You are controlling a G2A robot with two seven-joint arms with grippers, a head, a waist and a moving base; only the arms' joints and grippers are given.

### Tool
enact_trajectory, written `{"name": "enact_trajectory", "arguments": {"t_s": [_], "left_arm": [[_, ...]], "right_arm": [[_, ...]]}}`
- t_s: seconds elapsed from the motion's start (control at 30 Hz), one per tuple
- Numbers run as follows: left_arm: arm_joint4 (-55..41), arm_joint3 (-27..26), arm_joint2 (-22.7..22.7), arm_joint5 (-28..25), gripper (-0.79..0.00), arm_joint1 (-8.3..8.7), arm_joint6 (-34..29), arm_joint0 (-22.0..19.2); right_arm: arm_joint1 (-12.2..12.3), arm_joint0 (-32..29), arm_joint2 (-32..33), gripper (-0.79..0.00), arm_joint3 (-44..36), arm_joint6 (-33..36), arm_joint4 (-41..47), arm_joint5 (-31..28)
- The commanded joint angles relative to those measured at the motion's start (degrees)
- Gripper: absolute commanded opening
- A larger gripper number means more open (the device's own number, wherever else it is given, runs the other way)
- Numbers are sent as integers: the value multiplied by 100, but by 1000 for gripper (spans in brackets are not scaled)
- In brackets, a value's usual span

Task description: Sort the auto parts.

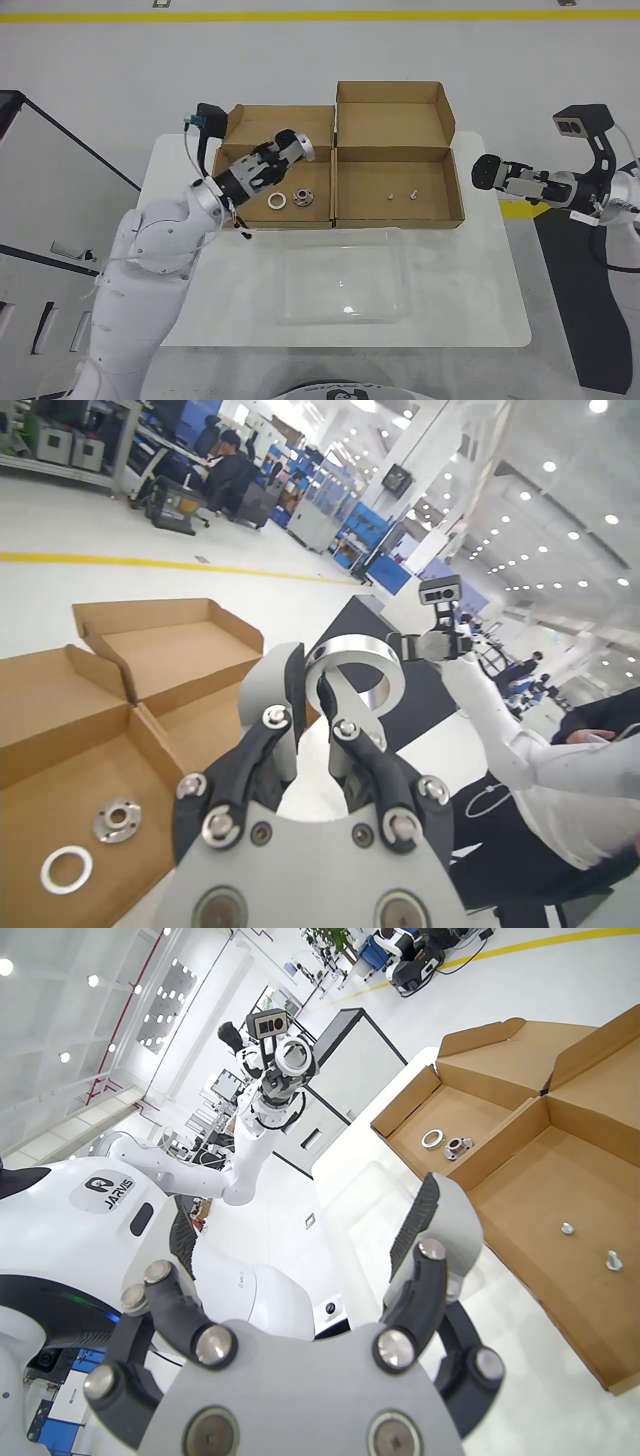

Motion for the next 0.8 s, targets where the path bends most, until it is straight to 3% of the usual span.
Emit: {"name": "enact_trajectory", "arguments": {"t_s": [0.0, 0.37, 0.77], "left_arm": [[311, -6, 139, 301, -785, -13, 25, -142], [1843, 511, 838, 1525, -785, -83, -423, -1198], [3120, 1222, 1088, 1763, -785, -69, -1195, -1666]], "right_arm": [[0, 0, 0, 0, 0, 0, -1, 0], [0, 0, 0, 0, 0, 0, -1, 0], [0, 0, 0, 0, 0, 0, -1, 0]]}}
